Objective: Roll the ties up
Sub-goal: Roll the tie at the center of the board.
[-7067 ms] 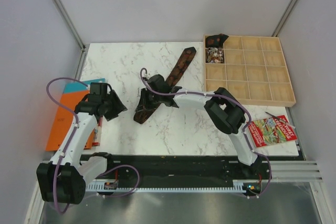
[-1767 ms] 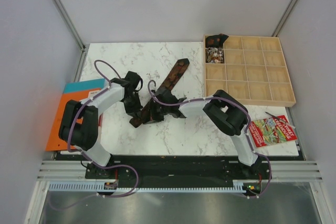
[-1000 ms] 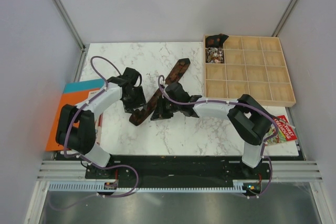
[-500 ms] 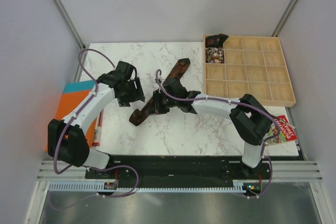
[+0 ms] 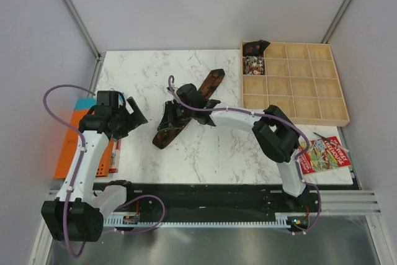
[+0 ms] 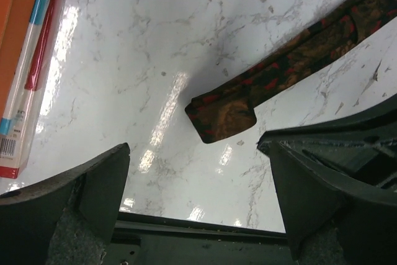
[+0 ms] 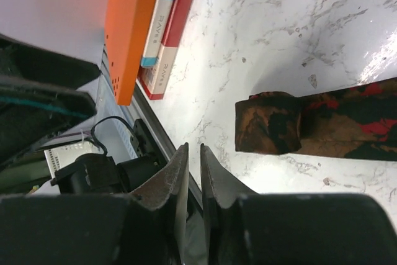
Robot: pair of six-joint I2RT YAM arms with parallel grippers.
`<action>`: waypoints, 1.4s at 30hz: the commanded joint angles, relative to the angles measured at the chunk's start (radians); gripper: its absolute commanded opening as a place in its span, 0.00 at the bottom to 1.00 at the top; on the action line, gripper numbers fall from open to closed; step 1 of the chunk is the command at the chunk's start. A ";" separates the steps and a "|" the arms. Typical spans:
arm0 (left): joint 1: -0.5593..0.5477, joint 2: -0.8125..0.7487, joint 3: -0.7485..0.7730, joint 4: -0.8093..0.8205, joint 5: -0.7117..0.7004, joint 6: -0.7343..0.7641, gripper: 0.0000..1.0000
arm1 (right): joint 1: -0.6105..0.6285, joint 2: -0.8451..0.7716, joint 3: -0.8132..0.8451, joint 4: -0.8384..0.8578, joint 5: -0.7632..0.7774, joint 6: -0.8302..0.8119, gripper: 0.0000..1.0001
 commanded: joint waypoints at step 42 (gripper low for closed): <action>-0.076 -0.090 -0.426 0.417 0.165 -0.233 0.73 | -0.079 0.202 0.054 -0.004 -0.043 -0.047 0.16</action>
